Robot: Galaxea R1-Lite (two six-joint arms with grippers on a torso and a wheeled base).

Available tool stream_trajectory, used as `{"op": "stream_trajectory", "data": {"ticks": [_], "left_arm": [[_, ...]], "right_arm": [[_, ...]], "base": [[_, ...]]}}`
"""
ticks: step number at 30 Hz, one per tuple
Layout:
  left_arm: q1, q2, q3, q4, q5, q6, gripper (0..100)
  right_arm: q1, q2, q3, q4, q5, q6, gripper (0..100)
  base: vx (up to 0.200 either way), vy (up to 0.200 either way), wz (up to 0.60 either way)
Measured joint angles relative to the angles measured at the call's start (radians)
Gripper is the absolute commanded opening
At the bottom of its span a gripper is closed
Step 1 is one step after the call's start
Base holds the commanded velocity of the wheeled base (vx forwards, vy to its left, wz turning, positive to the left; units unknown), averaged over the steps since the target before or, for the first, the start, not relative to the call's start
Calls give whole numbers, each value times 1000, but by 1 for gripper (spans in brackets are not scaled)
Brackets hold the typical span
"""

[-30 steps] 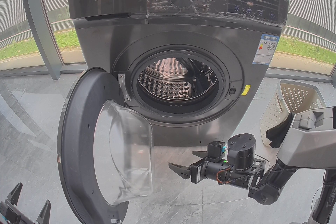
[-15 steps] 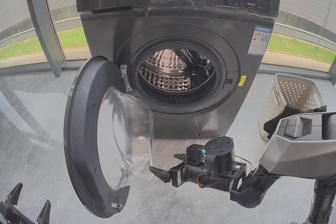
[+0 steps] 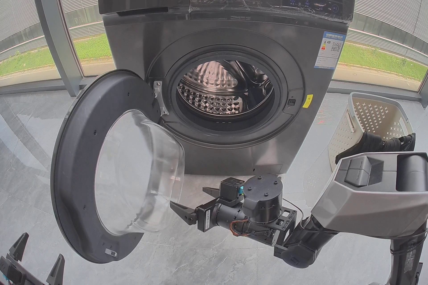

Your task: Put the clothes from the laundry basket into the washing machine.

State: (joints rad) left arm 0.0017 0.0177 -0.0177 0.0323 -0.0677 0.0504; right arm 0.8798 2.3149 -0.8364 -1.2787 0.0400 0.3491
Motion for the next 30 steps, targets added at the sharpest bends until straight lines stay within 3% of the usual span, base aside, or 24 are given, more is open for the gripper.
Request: {"op": "stream_trajectory", "data": {"ticks": [10, 18, 22, 26, 30], "left_arm": [[-1, 0, 0, 0, 0, -1, 100], [-1, 0, 0, 0, -1, -3, 100], [-1, 0, 0, 0, 0, -3, 100], [0, 0, 0, 0, 0, -2, 100], [0, 0, 0, 0, 0, -2, 100]], "right_arm": [[-23, 13, -21, 46, -3, 0, 100], [-19, 49, -138, 190, -2, 2, 100], [-14, 80, -201, 199, -6, 7, 100], [-2, 109, -253, 169, -26, 56, 100], [11, 122, -269, 151, -38, 73, 100]], "base": [[0, 0, 0], [0, 0, 0], [0, 0, 0], [0, 0, 0], [0, 0, 0]]}}
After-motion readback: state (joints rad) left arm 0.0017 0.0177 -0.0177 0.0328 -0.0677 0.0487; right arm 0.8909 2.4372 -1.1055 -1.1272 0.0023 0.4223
